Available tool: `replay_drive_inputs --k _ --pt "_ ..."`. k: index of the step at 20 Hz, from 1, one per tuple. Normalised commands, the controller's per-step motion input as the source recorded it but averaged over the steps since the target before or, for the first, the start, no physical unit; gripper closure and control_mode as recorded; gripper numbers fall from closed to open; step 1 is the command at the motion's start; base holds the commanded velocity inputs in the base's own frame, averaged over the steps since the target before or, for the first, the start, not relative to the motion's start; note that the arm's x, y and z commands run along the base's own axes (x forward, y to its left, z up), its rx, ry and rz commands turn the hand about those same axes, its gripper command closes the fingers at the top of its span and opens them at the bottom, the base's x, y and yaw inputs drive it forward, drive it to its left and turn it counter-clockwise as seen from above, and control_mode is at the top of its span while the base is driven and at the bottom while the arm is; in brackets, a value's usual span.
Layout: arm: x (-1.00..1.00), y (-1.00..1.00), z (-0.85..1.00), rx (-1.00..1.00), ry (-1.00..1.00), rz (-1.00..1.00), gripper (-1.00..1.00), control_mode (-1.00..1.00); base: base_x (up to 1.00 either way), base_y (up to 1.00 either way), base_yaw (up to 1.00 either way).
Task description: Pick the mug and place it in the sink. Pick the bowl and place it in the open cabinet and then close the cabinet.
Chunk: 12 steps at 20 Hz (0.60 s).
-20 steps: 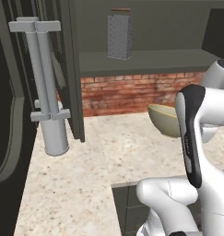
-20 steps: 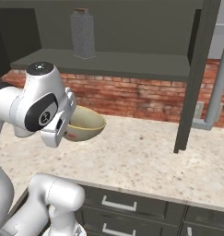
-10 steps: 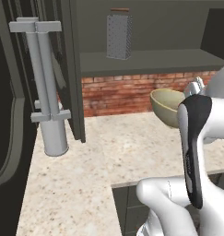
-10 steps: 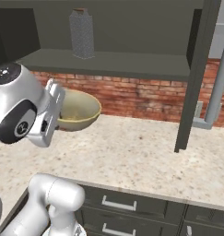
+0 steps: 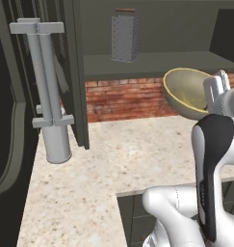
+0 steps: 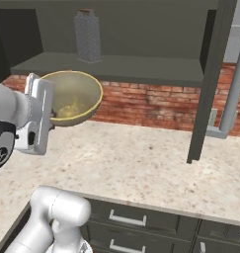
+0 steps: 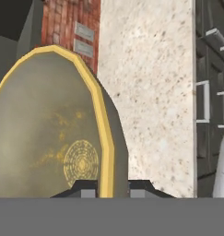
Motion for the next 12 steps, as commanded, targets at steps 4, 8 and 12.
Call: replay_drive_inputs --k 4,8,12 --pt "-0.06 0.04 0.53 -0.06 -0.13 0.00 1.00 -1.00 0.00 0.00 0.00" --pt "0.00 0.00 0.45 -0.04 -0.04 0.00 1.00 -1.00 0.00 0.00 0.00" --pt "0.01 0.00 0.32 -0.01 0.00 0.00 1.00 -1.00 0.00 0.00 0.00"
